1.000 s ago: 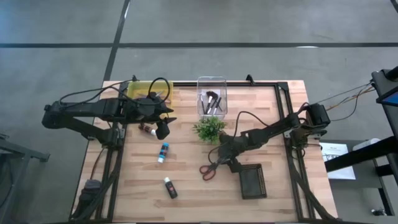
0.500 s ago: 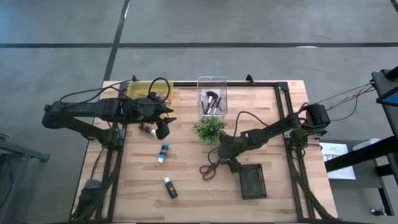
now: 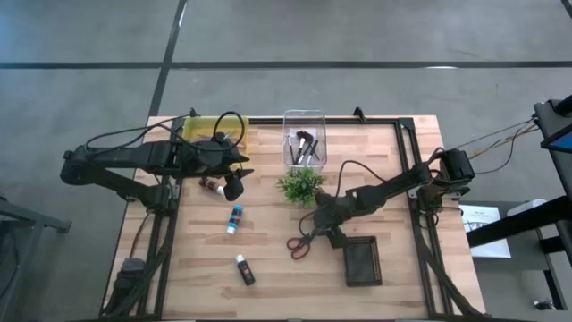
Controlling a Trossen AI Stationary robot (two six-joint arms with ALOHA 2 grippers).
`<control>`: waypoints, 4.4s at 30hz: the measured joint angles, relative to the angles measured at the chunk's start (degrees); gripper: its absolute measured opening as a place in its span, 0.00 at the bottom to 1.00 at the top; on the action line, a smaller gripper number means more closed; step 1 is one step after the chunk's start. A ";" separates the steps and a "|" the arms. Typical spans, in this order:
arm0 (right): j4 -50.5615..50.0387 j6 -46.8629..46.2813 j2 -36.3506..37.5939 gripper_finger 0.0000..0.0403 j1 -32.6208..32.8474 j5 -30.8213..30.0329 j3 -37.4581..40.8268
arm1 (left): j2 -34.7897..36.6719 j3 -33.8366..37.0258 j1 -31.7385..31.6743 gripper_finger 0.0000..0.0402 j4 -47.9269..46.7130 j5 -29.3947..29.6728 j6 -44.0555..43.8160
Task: Pick & Place Paint Supplies
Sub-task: Put the black scissors into the yellow bin
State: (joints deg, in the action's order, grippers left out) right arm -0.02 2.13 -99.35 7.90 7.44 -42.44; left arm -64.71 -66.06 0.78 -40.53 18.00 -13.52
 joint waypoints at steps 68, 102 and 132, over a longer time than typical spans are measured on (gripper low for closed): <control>-3.16 3.38 4.24 0.03 -0.02 2.93 0.13 | -18.48 21.86 13.99 0.70 41.95 -12.18 -19.15; -3.02 3.89 4.33 0.03 -0.02 3.03 0.14 | -40.46 11.69 13.69 0.08 48.24 -15.29 -26.16; 1.32 -0.40 6.01 0.39 -0.04 4.02 -0.43 | -40.46 11.74 13.64 0.08 48.17 -14.91 -25.95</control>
State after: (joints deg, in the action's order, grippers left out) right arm 1.30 1.73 -93.35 7.86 11.46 -42.87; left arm -105.16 -54.33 14.41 7.64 3.09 -39.47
